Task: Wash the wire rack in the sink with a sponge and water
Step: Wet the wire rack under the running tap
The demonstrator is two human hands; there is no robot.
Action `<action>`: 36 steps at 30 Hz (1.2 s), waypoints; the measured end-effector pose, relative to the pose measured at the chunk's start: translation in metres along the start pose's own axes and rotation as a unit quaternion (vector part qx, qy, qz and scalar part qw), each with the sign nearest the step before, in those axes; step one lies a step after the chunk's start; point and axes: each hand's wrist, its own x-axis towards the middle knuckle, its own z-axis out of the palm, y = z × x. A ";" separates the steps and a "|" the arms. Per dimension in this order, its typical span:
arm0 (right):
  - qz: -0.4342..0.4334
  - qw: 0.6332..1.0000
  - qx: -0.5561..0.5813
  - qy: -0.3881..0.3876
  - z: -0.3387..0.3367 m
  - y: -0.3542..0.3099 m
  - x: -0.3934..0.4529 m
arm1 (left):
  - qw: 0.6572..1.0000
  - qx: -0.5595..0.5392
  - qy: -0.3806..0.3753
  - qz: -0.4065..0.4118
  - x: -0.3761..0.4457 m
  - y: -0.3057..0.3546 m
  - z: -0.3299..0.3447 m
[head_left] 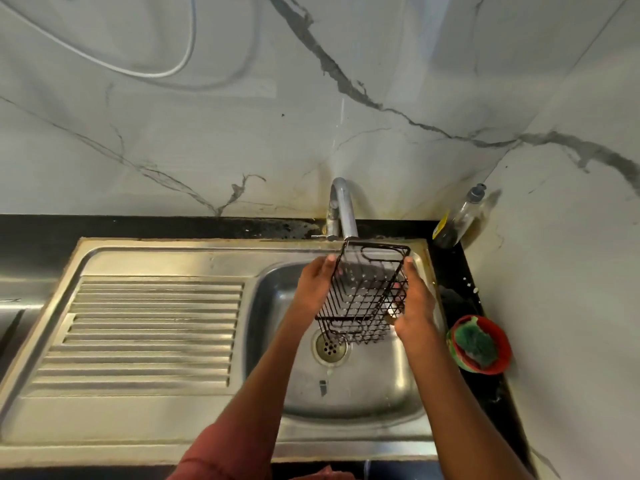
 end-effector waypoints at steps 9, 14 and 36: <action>0.097 0.987 0.089 -0.096 -0.025 0.010 -0.005 | 0.988 0.003 0.086 -0.129 -0.038 -0.050 -0.026; 0.170 0.974 0.103 -0.107 -0.030 0.020 -0.003 | 0.976 -0.144 0.107 -0.125 -0.044 -0.052 -0.043; 0.144 0.972 -0.121 -0.144 -0.003 0.001 -0.040 | 0.968 0.210 0.036 0.132 -0.057 0.009 0.012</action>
